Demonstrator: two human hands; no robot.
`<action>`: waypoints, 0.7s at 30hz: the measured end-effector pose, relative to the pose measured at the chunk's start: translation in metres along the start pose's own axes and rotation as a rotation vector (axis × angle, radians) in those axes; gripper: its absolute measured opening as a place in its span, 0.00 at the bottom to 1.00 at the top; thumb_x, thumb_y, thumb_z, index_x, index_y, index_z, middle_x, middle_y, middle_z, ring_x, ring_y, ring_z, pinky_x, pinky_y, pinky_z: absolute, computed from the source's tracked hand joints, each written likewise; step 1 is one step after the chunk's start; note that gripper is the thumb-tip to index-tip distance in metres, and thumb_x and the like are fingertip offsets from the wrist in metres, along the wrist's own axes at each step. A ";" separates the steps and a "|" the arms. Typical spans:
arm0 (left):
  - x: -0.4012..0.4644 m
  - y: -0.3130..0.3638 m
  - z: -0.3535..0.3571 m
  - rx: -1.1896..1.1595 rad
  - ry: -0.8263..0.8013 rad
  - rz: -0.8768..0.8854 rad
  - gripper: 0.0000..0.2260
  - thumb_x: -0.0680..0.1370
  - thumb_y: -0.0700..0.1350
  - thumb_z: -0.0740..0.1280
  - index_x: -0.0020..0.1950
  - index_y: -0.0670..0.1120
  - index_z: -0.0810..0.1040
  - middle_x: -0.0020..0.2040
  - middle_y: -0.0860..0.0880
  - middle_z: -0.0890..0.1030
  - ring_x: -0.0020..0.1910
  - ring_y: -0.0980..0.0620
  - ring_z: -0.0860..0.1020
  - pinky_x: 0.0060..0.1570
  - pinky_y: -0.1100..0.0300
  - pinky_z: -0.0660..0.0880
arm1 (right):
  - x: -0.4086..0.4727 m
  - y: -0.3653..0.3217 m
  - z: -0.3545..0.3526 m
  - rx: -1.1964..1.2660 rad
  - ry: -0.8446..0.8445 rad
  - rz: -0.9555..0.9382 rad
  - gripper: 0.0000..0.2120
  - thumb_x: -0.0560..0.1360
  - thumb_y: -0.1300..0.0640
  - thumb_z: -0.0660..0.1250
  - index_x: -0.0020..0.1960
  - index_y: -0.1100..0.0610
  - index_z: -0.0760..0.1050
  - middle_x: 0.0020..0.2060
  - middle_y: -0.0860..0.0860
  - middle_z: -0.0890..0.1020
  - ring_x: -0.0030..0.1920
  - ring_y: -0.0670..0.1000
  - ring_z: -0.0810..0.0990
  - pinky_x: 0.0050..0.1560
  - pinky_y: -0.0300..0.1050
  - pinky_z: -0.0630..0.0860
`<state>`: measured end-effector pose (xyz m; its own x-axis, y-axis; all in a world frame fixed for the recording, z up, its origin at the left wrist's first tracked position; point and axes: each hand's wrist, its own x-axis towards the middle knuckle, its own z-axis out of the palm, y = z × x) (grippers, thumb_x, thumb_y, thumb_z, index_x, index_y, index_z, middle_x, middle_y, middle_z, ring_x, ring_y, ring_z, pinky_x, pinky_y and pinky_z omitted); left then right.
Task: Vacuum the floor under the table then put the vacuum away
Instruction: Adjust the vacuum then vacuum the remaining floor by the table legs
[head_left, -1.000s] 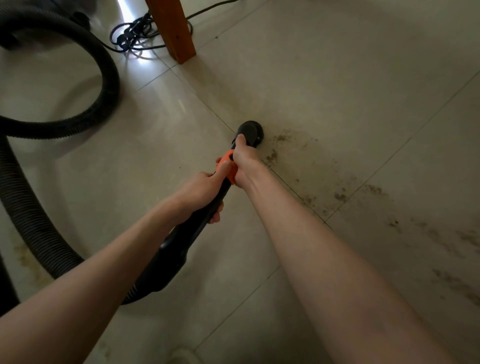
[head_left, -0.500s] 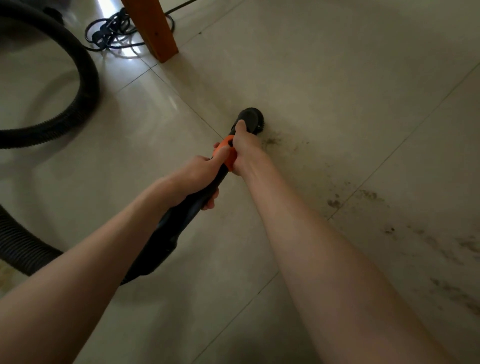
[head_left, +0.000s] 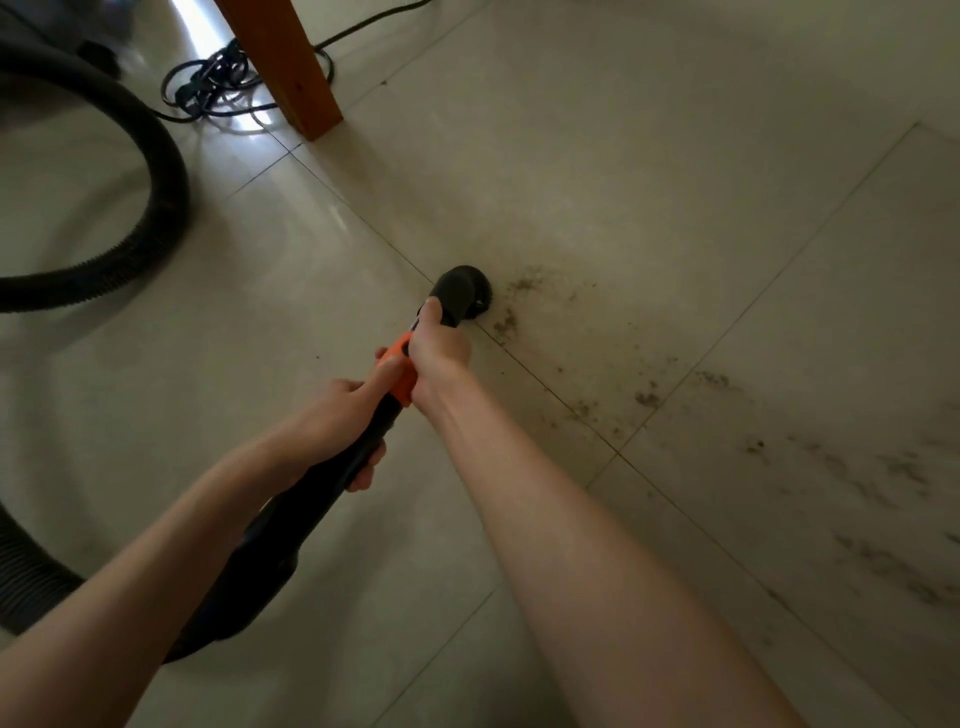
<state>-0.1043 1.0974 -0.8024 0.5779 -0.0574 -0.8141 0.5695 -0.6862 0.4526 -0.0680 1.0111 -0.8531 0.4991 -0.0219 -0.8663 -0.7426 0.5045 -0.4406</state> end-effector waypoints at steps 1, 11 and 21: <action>-0.001 0.001 0.001 0.003 -0.001 0.002 0.27 0.78 0.64 0.52 0.40 0.40 0.70 0.25 0.45 0.73 0.20 0.49 0.71 0.22 0.61 0.70 | -0.001 -0.001 -0.001 0.004 0.002 -0.003 0.19 0.81 0.44 0.54 0.40 0.58 0.65 0.32 0.55 0.78 0.33 0.50 0.78 0.54 0.49 0.79; 0.009 0.028 0.014 0.085 -0.011 0.089 0.27 0.78 0.64 0.52 0.39 0.40 0.71 0.24 0.46 0.75 0.20 0.49 0.73 0.22 0.62 0.72 | 0.001 -0.025 -0.024 0.062 0.071 -0.052 0.18 0.81 0.45 0.54 0.49 0.61 0.65 0.30 0.55 0.76 0.31 0.51 0.77 0.53 0.51 0.80; 0.024 0.053 0.022 0.100 -0.056 0.106 0.29 0.77 0.66 0.52 0.41 0.40 0.71 0.27 0.45 0.76 0.21 0.48 0.73 0.24 0.61 0.73 | 0.010 -0.050 -0.041 0.045 0.104 -0.066 0.19 0.81 0.45 0.54 0.43 0.60 0.66 0.30 0.55 0.77 0.30 0.51 0.77 0.47 0.48 0.79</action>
<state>-0.0732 1.0435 -0.8061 0.5962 -0.1720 -0.7842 0.4443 -0.7429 0.5007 -0.0438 0.9505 -0.8490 0.4956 -0.1450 -0.8564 -0.6874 0.5371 -0.4888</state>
